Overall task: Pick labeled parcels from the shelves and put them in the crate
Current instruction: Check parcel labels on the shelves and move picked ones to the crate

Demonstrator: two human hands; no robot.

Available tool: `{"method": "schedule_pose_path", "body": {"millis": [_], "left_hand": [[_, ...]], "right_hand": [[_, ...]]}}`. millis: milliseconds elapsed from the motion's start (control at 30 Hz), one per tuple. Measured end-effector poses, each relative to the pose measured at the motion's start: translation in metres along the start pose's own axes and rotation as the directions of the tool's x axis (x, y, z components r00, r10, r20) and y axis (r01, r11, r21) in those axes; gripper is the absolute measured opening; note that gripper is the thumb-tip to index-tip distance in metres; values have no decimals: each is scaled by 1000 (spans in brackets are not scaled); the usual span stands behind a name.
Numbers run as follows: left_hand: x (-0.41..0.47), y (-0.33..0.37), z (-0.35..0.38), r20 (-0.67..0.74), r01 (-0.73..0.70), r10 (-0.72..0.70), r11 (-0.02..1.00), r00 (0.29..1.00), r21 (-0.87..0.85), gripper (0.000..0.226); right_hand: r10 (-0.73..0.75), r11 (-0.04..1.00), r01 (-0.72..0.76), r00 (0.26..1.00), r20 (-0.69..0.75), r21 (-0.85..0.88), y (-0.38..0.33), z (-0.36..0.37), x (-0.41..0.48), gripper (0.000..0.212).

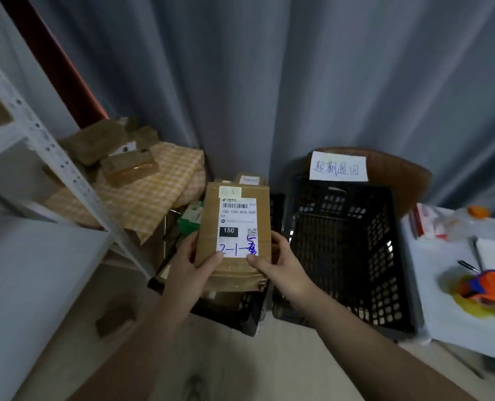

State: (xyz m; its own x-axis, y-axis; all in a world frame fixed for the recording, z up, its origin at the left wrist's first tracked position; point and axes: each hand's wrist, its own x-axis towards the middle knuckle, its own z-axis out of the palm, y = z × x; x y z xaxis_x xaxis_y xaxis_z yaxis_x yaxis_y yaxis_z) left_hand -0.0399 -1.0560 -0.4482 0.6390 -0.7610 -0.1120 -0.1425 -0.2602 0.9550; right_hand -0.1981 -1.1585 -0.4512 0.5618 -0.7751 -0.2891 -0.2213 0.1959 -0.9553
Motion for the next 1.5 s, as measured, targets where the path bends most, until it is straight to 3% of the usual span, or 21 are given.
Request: {"method": "schedule_pose_path", "body": {"millis": [167, 400, 533, 733, 833, 933, 1033, 1100, 1200, 1333, 1500], "left_hand": [[45, -25, 29, 123, 70, -82, 993, 989, 96, 60], [126, -56, 34, 389, -30, -99, 949, 916, 313, 68], [169, -77, 34, 508, -103, -160, 887, 847, 450, 104], [199, -114, 27, 603, -317, -168, 725, 780, 611, 128], [207, -127, 26, 603, -391, -170, 619, 780, 681, 124], [210, -137, 28, 602, -438, -120, 578, 789, 689, 115], [214, -145, 30, 620, -485, -113, 521, 776, 702, 102], [216, -149, 31, 634, -527, -107, 460, 766, 714, 92], [220, -154, 36, 645, -561, -87, 416, 759, 716, 83], [225, -155, 41, 651, -582, -74, 380, 755, 719, 84], [219, -152, 39, 655, -608, -54, 321, 754, 726, 84]], "right_hand": [[113, 994, -114, 992, -55, -1, 34, -13, 26, 75], [163, 979, -180, 973, -165, -93, 60, 4, 82, 94], [178, 970, -215, 946, -272, -114, 82, 22, 114, 92], [243, 945, -298, 914, -326, -133, 101, 44, 138, 102], [236, 930, -316, 905, -355, -188, 109, 50, 147, 95], [239, 913, -337, 899, -367, -231, 114, 52, 155, 89], [255, 879, -351, 918, -305, -323, 121, 52, 160, 99], [274, 813, -358, 931, -241, -460, 127, 53, 162, 103], [256, 693, -360, 933, -254, -624, 133, 54, 166, 98], [203, 617, -348, 937, -284, -706, 137, 52, 168, 92], [247, 530, -359, 932, -265, -769, 130, 47, 164, 90]]}}
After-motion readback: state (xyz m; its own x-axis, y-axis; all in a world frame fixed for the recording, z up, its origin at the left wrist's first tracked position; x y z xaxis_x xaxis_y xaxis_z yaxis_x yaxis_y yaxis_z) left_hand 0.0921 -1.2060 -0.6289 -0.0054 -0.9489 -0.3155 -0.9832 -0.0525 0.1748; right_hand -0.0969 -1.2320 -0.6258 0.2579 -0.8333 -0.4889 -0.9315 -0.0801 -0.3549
